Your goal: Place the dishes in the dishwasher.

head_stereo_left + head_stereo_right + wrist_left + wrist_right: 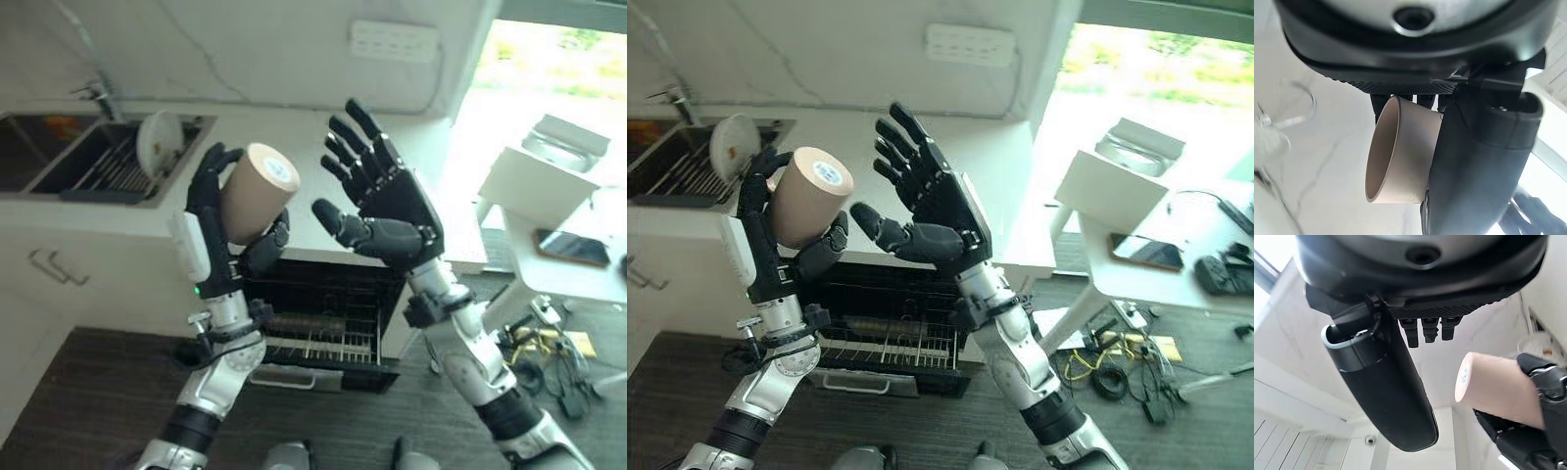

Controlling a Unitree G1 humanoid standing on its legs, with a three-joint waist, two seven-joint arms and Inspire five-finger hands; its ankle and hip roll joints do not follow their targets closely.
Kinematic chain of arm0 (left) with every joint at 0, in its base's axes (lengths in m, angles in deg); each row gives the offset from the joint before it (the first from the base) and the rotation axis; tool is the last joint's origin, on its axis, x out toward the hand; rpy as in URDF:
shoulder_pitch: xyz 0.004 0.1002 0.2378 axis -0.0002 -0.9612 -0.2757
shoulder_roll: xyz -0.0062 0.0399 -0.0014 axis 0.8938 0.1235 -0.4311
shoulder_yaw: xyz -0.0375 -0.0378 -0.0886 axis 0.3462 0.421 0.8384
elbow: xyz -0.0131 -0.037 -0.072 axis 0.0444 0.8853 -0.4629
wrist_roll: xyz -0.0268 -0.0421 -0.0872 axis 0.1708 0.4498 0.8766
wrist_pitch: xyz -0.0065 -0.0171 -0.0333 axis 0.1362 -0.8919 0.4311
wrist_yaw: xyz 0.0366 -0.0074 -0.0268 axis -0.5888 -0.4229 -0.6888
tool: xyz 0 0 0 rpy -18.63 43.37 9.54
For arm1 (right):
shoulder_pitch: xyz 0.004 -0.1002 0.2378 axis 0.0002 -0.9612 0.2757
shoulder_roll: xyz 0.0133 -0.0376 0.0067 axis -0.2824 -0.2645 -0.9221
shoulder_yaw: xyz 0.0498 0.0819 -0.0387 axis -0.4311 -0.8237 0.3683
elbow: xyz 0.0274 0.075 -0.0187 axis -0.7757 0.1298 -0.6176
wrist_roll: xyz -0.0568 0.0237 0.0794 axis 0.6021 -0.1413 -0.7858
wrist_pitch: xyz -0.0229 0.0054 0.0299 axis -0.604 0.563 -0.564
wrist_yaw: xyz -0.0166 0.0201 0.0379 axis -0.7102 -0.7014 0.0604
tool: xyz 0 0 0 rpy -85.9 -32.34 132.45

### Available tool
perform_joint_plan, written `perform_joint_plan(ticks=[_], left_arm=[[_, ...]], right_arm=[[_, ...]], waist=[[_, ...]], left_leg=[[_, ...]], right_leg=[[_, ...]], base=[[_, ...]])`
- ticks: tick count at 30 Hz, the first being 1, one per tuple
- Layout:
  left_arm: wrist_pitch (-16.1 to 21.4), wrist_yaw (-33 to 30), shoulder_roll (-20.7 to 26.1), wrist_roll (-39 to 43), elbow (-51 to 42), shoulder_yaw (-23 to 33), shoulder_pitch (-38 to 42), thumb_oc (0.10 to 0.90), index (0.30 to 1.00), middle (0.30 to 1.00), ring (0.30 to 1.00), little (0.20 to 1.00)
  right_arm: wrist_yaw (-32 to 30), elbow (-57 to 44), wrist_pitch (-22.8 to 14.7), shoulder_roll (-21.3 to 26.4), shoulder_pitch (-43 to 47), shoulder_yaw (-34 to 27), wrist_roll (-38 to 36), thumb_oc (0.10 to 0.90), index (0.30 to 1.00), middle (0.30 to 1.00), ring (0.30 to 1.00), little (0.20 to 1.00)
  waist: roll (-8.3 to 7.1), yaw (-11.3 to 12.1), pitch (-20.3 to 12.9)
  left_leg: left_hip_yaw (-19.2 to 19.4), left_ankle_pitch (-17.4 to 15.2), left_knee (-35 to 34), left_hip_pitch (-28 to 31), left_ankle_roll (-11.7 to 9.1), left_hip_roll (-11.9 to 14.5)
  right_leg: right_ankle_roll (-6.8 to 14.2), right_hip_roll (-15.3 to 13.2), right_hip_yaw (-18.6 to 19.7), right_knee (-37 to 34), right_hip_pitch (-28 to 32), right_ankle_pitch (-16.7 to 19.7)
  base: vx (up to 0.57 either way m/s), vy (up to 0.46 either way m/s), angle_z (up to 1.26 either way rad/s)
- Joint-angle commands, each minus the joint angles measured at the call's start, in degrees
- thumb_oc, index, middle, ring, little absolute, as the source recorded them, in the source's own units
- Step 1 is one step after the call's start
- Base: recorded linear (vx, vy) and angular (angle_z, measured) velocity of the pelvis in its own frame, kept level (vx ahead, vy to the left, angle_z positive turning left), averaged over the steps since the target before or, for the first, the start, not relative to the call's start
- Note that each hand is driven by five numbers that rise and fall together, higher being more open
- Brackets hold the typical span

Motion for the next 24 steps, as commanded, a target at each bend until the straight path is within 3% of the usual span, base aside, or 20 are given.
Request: perform_joint_plan(ticks=[1, 4, 11, 24], left_arm=[[5.59, -3.54, 1.80, -3.09, -3.05, 0.21, 5.95, 0.400, 0.300, 0.300, 0.300, 0.300], [6.16, -3.32, 2.03, -3.30, -3.81, 0.61, 5.46, 0.400, 0.300, 0.300, 0.300, 0.300], [6.97, -3.74, 2.14, -3.74, -3.09, -0.36, 5.67, 0.400, 0.300, 0.300, 0.300, 0.300], [4.96, -4.05, 2.21, -4.83, -2.39, -2.30, 7.36, 0.400, 0.300, 0.300, 0.300, 0.300]], right_arm=[[-1.42, -2.05, -2.42, -2.43, 4.85, -1.02, -1.05, 0.800, 0.900, 0.900, 0.900, 0.900], [-3.14, -1.00, -0.58, -4.46, 7.54, 0.72, -0.39, 0.800, 0.900, 0.900, 0.900, 0.900], [-4.04, 1.47, 2.67, -6.50, 10.73, 2.93, -0.59, 0.800, 0.900, 0.900, 0.900, 0.900], [-3.77, 5.28, 2.89, -7.14, 11.18, 3.42, -0.90, 0.800, 0.900, 0.900, 0.900, 0.900]], waist=[[-0.33, 0.34, -3.87], [-0.35, 2.25, -4.06], [-0.66, 3.76, -4.18], [-0.86, 3.65, -4.13]], left_leg=[[-1.62, -7.63, -1.47, 3.73, -1.04, 0.98], [-2.46, -7.02, -1.47, 3.18, -1.34, 1.29], [-3.02, -6.40, -1.47, 2.71, -1.48, 1.54], [-3.04, -6.16, -1.47, 2.66, -1.36, 1.55]], right_leg=[[2.23, -1.57, -0.46, 5.95, -0.15, -10.92], [1.94, -1.92, -1.92, 5.95, 0.57, -11.33], [1.66, -2.17, -2.65, 5.95, 1.06, -11.36], [1.79, -2.29, -2.21, 5.95, 0.85, -10.92]], base=[[0.04, -0.032, 0.33], [0.05, -0.031, 0.29], [0.03, 0.002, 0.11], [0.00, 0.001, 0.00]])
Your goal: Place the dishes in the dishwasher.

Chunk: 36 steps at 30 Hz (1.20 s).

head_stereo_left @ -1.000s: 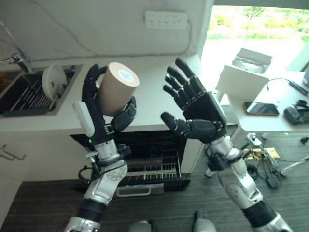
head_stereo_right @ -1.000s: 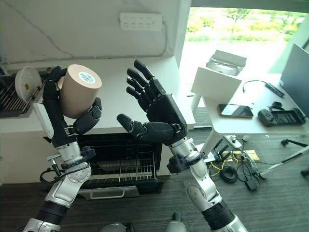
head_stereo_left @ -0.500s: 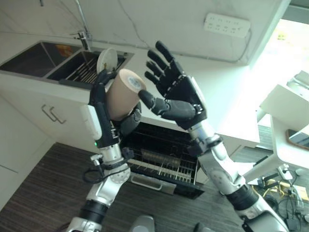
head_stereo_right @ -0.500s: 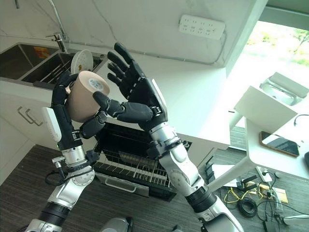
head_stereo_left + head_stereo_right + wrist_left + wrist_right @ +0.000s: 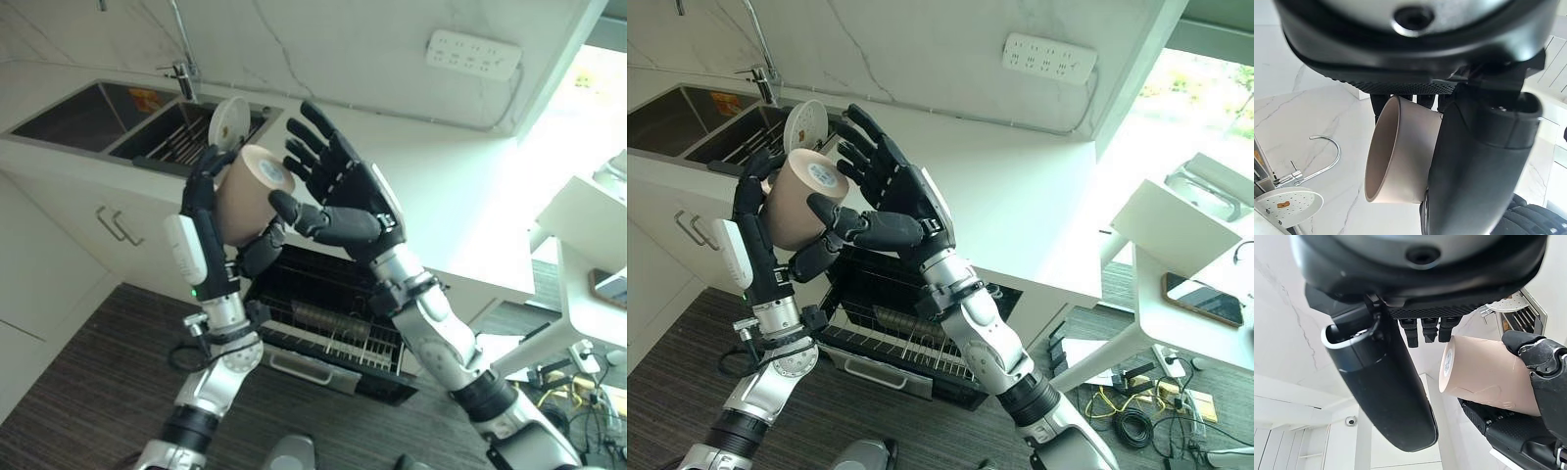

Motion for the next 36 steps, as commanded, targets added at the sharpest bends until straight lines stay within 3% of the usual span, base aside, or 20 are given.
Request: perform_joint_plan(ticks=[1, 8, 12, 16, 18, 22, 36], left_arm=[[3.88, -3.13, 2.14, -4.88, -3.74, -2.83, 7.65, 0.400, 0.300, 0.300, 0.300, 0.300], [2.44, -3.82, 1.76, -4.38, -1.06, -4.08, 8.48, 0.400, 0.300, 0.300, 0.300, 0.300], [1.68, -4.76, 1.62, -4.81, -0.83, -3.87, 8.43, 0.400, 0.300, 0.300, 0.300, 0.300], [0.73, -5.22, 1.58, -4.64, -0.78, -3.93, 8.65, 0.400, 0.300, 0.300, 0.300, 0.300], [0.16, -5.29, 1.46, -4.46, -1.03, -3.93, 8.60, 0.400, 0.300, 0.300, 0.300, 0.300], [0.80, -4.56, 1.41, -4.90, -1.78, -3.75, 8.38, 0.400, 0.300, 0.300, 0.300, 0.300], [4.86, -2.76, 1.32, -2.81, -0.48, -4.20, 8.32, 0.400, 0.300, 0.300, 0.300, 0.300]], right_arm=[[0.93, 1.57, -2.74, -2.88, 7.08, -0.12, -0.90, 0.800, 0.900, 0.900, 0.900, 0.900], [-4.70, 2.18, -6.58, -3.86, 8.34, -0.93, 2.00, 0.800, 0.900, 0.900, 0.900, 0.900], [-7.73, 2.14, -5.75, -4.00, 7.86, -0.88, 3.22, 0.800, 0.900, 0.900, 0.900, 0.900], [-8.91, 2.53, -7.79, -4.16, 7.00, -0.57, 4.50, 0.800, 0.900, 0.900, 0.900, 0.900], [-8.74, 2.13, -6.88, -4.16, 6.78, -0.50, 4.04, 0.800, 0.900, 0.900, 0.900, 0.900], [-3.14, 2.85, 0.51, -4.27, 6.51, 1.13, -0.61, 0.800, 0.900, 0.900, 0.900, 0.900], [5.46, 2.71, 8.91, -5.69, 7.27, 5.30, -10.76, 0.800, 0.900, 0.900, 0.900, 0.900]], waist=[[-0.83, -0.06, -4.07], [-0.61, -0.11, -3.87], [-0.37, -0.28, -3.71], [-0.20, -0.52, -3.72], [-0.16, -0.61, -3.59], [-0.35, -0.29, -3.63], [-1.13, 0.59, -3.74]], left_leg=[[0.67, -6.70, -1.60, 3.08, -1.07, 2.23], [0.58, -6.67, -1.60, 3.22, -0.93, 1.97], [0.60, -6.69, -1.60, 3.27, -0.74, 1.77], [0.73, -6.68, -1.60, 3.33, -0.71, 1.75], [0.74, -6.70, -1.60, 3.37, -0.67, 1.70], [0.65, -6.59, -1.60, 3.34, -0.67, 1.63], [0.21, -6.32, -1.60, 3.08, -0.60, 1.46]], right_leg=[[2.06, -1.35, 1.38, 2.95, -0.02, -8.32], [2.04, -1.34, 1.87, 2.95, -0.14, -8.12], [2.02, -1.23, 2.37, 2.95, -0.38, -7.99], [2.03, -1.24, 2.46, 2.95, -0.40, -7.93], [2.03, -1.27, 2.47, 2.95, -0.40, -7.93], [2.02, -1.38, 2.22, 2.95, -0.28, -7.98], [2.27, -1.56, 1.71, 2.95, -0.43, -7.55]], base=[[0.00, 0.000, 0.00], [0.00, -0.002, 0.01], [0.00, 0.003, -0.01], [0.00, 0.000, 0.00], [0.00, 0.000, 0.00], [0.00, 0.000, 0.00], [0.00, 0.000, 0.00]])
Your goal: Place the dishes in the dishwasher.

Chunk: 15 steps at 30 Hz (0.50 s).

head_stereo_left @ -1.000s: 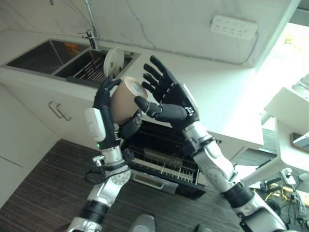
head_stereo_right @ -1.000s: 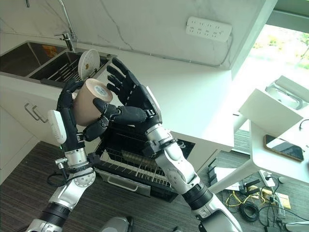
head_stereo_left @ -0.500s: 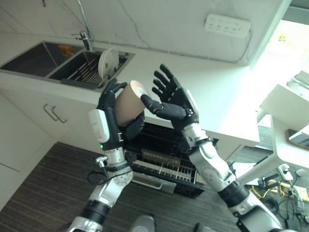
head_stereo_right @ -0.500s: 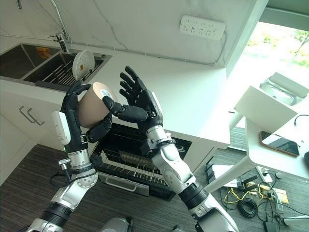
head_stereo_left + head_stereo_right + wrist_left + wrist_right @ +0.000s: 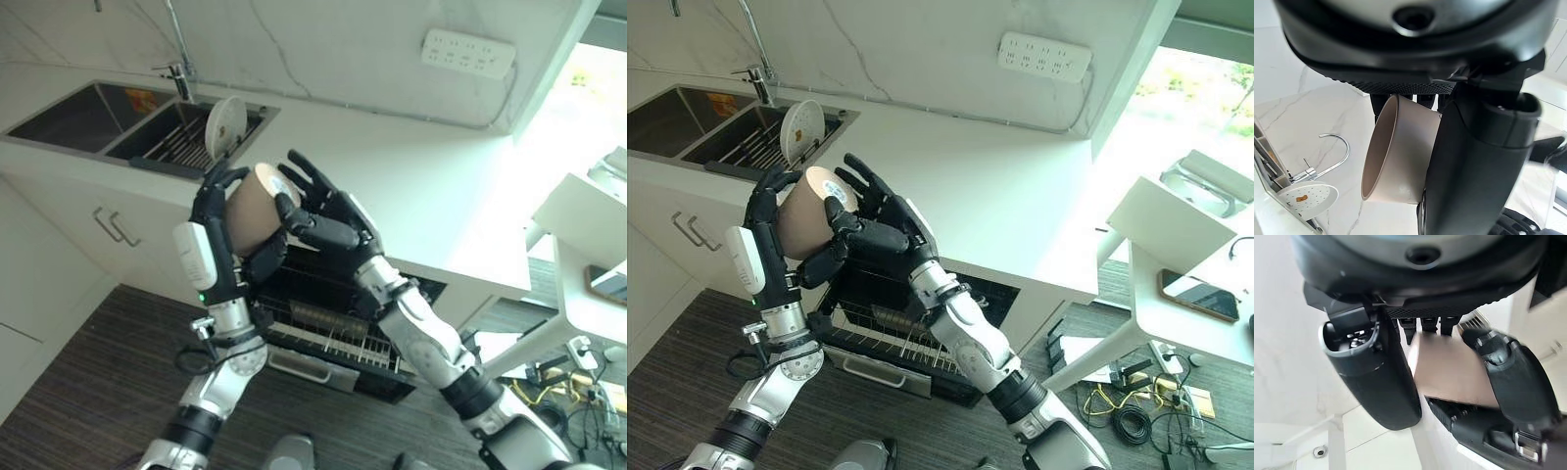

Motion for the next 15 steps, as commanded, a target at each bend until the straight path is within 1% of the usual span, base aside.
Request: perform_joint_plan(ticks=[1, 5, 8, 11, 15], left_arm=[[6.67, -0.31, 1.12, -1.78, -4.05, -2.22, 8.28, 0.400, 0.300, 0.300, 0.300, 0.300], [7.10, 1.10, 0.83, -0.92, -3.94, -3.00, 8.38, 0.400, 0.300, 0.300, 0.300, 0.300], [8.35, 2.24, 0.55, 0.28, -2.86, -3.75, 8.67, 0.400, 0.300, 0.300, 0.300, 0.300], [8.94, 2.51, 0.23, 0.13, -2.15, -4.04, 8.77, 0.400, 0.300, 0.300, 0.300, 0.300], [8.28, 2.06, 0.27, -0.71, -2.09, -4.61, 9.06, 0.400, 0.300, 0.300, 0.300, 0.300]], right_arm=[[5.89, -2.66, 1.32, -4.02, 6.11, 2.99, -4.40, 0.800, 0.900, 0.900, 0.900, 0.900], [9.14, -0.10, 1.42, -5.40, 6.30, 4.31, -7.74, 0.800, 0.900, 0.900, 0.900, 0.900], [11.10, -0.27, 2.84, -6.32, 6.64, 4.77, -9.59, 0.800, 0.900, 0.900, 0.900, 0.900], [10.60, -0.21, 2.82, -6.66, 6.50, 5.09, -10.02, 0.800, 0.900, 0.900, 0.900, 0.900], [9.41, 0.83, 0.83, -6.59, 6.11, 5.15, -7.35, 0.800, 0.900, 0.900, 0.900, 0.900]], waist=[[-1.14, 0.78, -3.69], [-1.24, 1.19, -3.74], [-1.31, 1.34, -3.80], [-1.41, 1.40, -3.74], [-1.47, 1.42, -3.63]], left_leg=[[0.31, -6.66, -1.54, 3.54, -0.55, 1.46], [0.26, -6.46, -1.54, 3.39, -0.62, 1.48], [0.15, -6.42, -1.54, 3.29, -0.61, 1.45], [0.18, -6.41, -1.54, 3.33, -0.51, 1.42], [0.29, -6.30, -1.54, 3.28, -0.42, 1.38]], right_leg=[[2.26, -1.52, 1.70, 2.63, 0.16, -7.51], [2.23, -1.51, 1.51, 2.63, 0.13, -7.47], [2.23, -1.53, 1.42, 2.63, 0.05, -7.40], [2.29, -1.62, 1.30, 2.63, 0.05, -7.26], [2.45, -1.80, 1.12, 2.63, -0.02, -7.04]], base=[[0.00, 0.000, 0.00], [0.00, 0.000, 0.00], [0.00, 0.000, 0.00], [0.00, 0.000, 0.00], [0.00, 0.000, 0.00]])
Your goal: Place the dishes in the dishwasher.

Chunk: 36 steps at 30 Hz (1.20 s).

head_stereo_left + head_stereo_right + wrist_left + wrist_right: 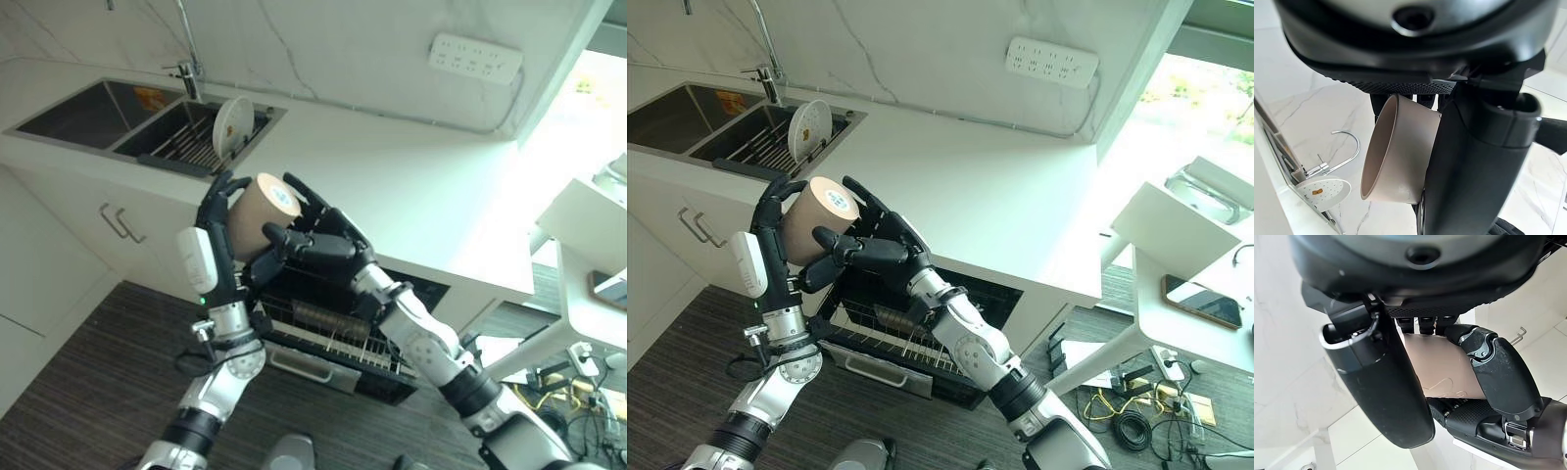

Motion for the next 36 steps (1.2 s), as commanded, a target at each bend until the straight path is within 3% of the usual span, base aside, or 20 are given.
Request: perform_joint_plan(ticks=[1, 15, 35, 36], left_arm=[[6.26, -0.25, 0.17, -2.86, -4.31, -4.77, 9.51, 0.400, 0.300, 0.300, 0.300, 0.300], [6.92, 2.10, -0.67, -1.16, -5.52, -8.08, 11.37, 0.400, 0.300, 0.300, 0.300, 0.300], [8.45, 5.00, -1.90, 0.84, -6.99, -12.93, 14.28, 0.400, 0.300, 0.300, 0.300, 0.300], [8.23, 5.28, -2.03, 1.25, -7.09, -13.15, 14.40, 0.400, 0.300, 0.300, 0.300, 0.300]], right_arm=[[6.40, -2.82, -2.33, -6.45, 5.99, 4.71, 0.29, 0.800, 0.900, 0.900, 0.900, 0.900], [-0.91, 0.21, -5.65, -8.42, 13.24, 3.11, 8.70, 0.800, 0.900, 0.900, 0.900, 0.900], [-2.44, 4.18, -7.76, -10.21, 16.88, 2.29, 10.60, 0.800, 0.900, 0.900, 0.900, 0.900], [-2.27, 4.21, -8.15, -10.33, 17.11, 2.33, 10.55, 0.585, 0.578, 0.578, 0.578, 0.578]], waist=[[-0.70, 0.85, -3.18], [-0.72, 2.36, -2.36], [-0.88, 3.11, -1.54], [-0.87, 3.12, -1.51]], left_leg=[[0.39, -6.37, -1.62, 3.28, -0.37, 1.36], [-0.19, -6.39, -1.62, 3.43, -0.16, 0.89], [-0.32, -6.29, -1.62, 3.81, -0.01, 0.51], [-0.28, -6.27, -1.62, 3.81, -0.01, 0.51]], right_leg=[[2.45, -1.80, 1.19, 2.44, -0.06, -7.00], [2.49, -2.54, 0.44, 2.44, 0.18, -6.41], [2.68, -3.16, -0.50, 2.44, 0.52, -5.63], [2.66, -3.14, -0.50, 2.44, 0.53, -5.63]], base=[[0.00, 0.000, 0.00], [0.00, 0.000, 0.06], [0.00, -0.002, 0.03], [0.00, 0.000, 0.00]])
